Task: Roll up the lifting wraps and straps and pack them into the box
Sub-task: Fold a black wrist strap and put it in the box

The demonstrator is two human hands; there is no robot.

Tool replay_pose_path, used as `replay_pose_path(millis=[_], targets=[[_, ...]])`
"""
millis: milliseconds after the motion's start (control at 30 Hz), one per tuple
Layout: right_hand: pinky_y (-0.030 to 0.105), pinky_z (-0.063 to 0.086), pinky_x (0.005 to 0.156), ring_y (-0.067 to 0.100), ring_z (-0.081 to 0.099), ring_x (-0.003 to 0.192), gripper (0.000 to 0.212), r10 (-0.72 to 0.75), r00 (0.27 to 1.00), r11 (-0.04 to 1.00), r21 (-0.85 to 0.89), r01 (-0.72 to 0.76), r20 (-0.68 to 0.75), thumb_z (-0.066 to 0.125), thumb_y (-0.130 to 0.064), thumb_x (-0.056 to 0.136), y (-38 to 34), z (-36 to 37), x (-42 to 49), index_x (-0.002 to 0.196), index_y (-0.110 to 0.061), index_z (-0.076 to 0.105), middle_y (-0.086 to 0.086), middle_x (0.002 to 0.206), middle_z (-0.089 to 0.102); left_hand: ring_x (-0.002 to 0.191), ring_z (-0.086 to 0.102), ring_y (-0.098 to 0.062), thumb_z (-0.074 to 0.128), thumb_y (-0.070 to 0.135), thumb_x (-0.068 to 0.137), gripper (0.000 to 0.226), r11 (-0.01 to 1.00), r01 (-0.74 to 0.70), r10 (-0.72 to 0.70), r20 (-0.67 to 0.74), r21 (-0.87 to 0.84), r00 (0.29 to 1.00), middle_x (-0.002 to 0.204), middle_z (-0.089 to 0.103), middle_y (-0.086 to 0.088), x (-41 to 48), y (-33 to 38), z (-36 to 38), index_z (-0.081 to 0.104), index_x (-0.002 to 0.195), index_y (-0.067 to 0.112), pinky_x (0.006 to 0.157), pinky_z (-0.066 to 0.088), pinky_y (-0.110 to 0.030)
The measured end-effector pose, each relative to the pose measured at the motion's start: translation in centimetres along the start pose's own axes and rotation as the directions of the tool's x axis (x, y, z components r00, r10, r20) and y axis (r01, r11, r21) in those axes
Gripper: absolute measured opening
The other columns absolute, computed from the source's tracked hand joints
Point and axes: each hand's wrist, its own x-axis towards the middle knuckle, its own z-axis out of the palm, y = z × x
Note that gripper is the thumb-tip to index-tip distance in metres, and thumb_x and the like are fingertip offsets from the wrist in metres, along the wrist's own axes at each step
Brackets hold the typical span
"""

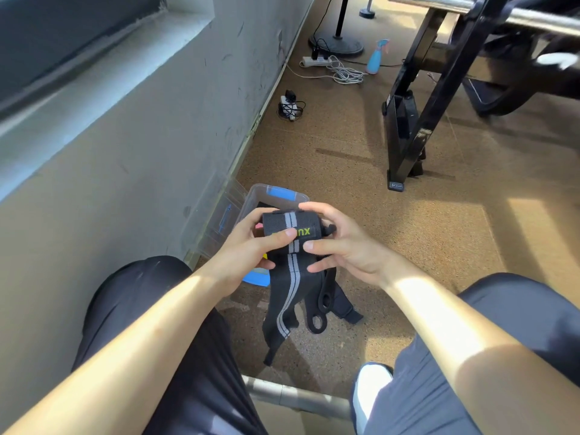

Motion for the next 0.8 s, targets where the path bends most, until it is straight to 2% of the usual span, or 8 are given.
replay_pose_path(millis=[100, 167, 267, 333, 433, 567, 700, 800], targets=[[0.044, 0.06, 0.076, 0.03, 0.07, 0.114, 0.05, 0.082, 0.996, 0.996, 0.027, -0.082, 0.025, 0.069, -0.041, 0.09, -0.29, 0.28, -0.12, 0.138, -0.03, 0.057, 0.006, 0.132, 0.067, 0.104, 0.072, -0.018, 0.082, 0.039, 0.075, 0.049, 0.998, -0.057, 0.057, -0.009, 0.004, 0.998, 0.117, 0.072, 0.001, 0.02, -0.06, -0.12, 0.064, 0.12, 0.04, 0.069, 0.052, -0.03], [0.043, 0.06, 0.074, 0.03, 0.071, 0.111, 0.053, 0.103, 0.995, 0.994, 0.018, -0.103, 0.014, 0.065, -0.05, 0.09, -0.26, 0.4, -0.16, 0.137, -0.027, 0.057, 0.005, 0.129, 0.07, 0.101, 0.072, -0.017, 0.083, 0.037, 0.073, 0.053, 0.996, -0.088, 0.089, -0.009, 0.016, 0.996, 0.115, 0.073, 0.003, 0.07, -0.16, -0.11, 0.062, 0.122, 0.039, 0.07, 0.053, -0.031], [0.038, 0.059, 0.069, 0.031, 0.073, 0.108, 0.055, 0.091, 0.996, 0.996, 0.021, -0.091, -0.01, 0.069, -0.042, 0.09, -0.12, 0.47, -0.11, 0.139, -0.023, 0.054, 0.006, 0.127, 0.072, 0.098, 0.071, -0.014, 0.084, 0.035, 0.073, 0.056, 0.991, -0.124, 0.123, 0.009, 0.045, 0.992, 0.114, 0.073, 0.002, 0.17, -0.41, -0.05, 0.061, 0.124, 0.037, 0.07, 0.054, -0.03], [0.036, 0.059, 0.068, 0.031, 0.073, 0.105, 0.046, 0.069, 0.997, 0.997, 0.031, -0.068, -0.025, 0.069, -0.034, 0.094, -0.1, 0.51, -0.15, 0.136, -0.021, 0.057, 0.007, 0.124, 0.073, 0.099, 0.071, -0.013, 0.084, 0.035, 0.072, 0.059, 0.993, -0.108, 0.107, 0.021, 0.057, 0.994, 0.117, 0.071, 0.002, 0.23, -0.51, 0.01, 0.059, 0.125, 0.037, 0.069, 0.055, -0.028], [0.036, 0.06, 0.069, 0.029, 0.073, 0.106, 0.04, 0.037, 0.998, 0.997, 0.071, -0.034, -0.043, 0.069, -0.025, 0.096, 0.02, 0.33, -0.06, 0.134, -0.021, 0.059, 0.008, 0.126, 0.071, 0.105, 0.073, -0.015, 0.079, 0.05, 0.075, 0.057, 0.997, 0.013, -0.016, 0.041, 0.073, 0.999, 0.122, 0.071, 0.006, 0.22, -0.41, 0.1, 0.058, 0.127, 0.04, 0.068, 0.053, -0.031], [0.044, 0.061, 0.081, 0.029, 0.07, 0.114, 0.048, -0.009, 0.998, 0.998, 0.063, 0.014, -0.068, 0.074, -0.011, 0.091, 0.25, -0.04, 0.11, 0.134, -0.023, 0.058, 0.009, 0.131, 0.067, 0.104, 0.073, -0.027, 0.062, 0.071, 0.082, 0.053, 0.991, 0.128, -0.132, 0.104, 0.046, 0.986, 0.119, 0.073, 0.003, 0.19, -0.38, -0.01, 0.062, 0.125, 0.04, 0.064, 0.053, -0.031], [0.044, 0.061, 0.083, 0.029, 0.07, 0.114, 0.057, -0.021, 0.998, 0.999, 0.031, 0.023, -0.059, 0.073, 0.007, 0.087, 0.53, -0.04, 0.13, 0.133, -0.023, 0.057, 0.008, 0.131, 0.063, 0.091, 0.072, -0.019, 0.065, 0.06, 0.091, 0.039, 0.993, 0.11, -0.111, 0.052, 0.035, 0.992, 0.115, 0.074, 0.002, 0.27, -0.44, -0.03, 0.062, 0.122, 0.036, 0.063, 0.052, -0.031], [0.048, 0.061, 0.085, 0.029, 0.07, 0.114, 0.06, -0.018, 0.999, 1.0, -0.004, 0.018, -0.036, 0.074, 0.007, 0.086, 0.3, -0.22, 0.07, 0.132, -0.028, 0.058, 0.008, 0.133, 0.059, 0.099, 0.073, -0.021, 0.074, 0.046, 0.088, 0.031, 0.998, 0.065, -0.065, 0.037, 0.022, 0.997, 0.118, 0.073, 0.0, 0.26, -0.41, -0.12, 0.064, 0.117, 0.04, 0.067, 0.048, -0.031]])
